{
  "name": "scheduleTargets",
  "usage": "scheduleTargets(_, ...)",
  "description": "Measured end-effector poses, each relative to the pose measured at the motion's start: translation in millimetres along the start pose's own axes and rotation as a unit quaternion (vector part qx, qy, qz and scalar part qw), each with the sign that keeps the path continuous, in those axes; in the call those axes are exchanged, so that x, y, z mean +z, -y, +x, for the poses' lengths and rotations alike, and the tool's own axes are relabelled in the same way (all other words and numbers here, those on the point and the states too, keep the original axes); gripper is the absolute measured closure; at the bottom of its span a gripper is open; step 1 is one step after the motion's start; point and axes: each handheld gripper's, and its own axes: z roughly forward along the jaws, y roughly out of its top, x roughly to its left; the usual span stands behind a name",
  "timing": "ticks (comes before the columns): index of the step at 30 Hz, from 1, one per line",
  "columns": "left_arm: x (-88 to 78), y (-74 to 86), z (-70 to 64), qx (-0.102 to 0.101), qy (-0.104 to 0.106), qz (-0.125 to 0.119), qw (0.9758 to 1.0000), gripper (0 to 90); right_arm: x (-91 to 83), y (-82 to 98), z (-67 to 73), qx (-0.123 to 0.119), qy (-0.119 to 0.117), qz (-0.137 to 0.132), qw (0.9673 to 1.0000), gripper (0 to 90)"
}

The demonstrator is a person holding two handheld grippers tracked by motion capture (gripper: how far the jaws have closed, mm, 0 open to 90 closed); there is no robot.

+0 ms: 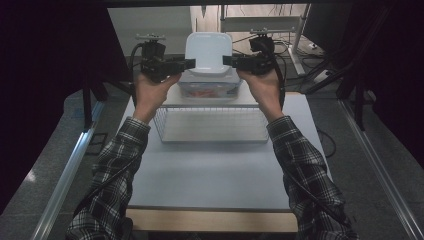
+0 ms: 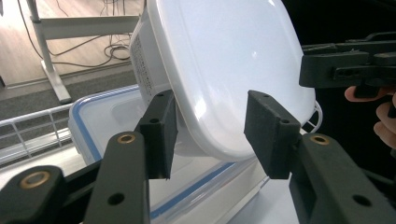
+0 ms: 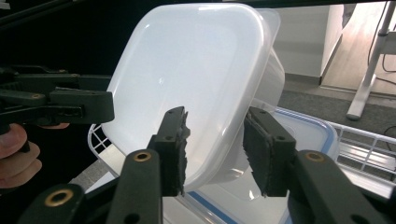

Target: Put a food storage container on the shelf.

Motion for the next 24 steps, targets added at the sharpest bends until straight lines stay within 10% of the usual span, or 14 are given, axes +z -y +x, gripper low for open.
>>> scheduleTargets(24, 9.1, -9.7, 11.0, -0.027, -0.013, -0.020, 0.9993, 37.6, 4.5, -5.5, -4.7, 0.012, 0.006, -0.007, 0.9999, 54.6)
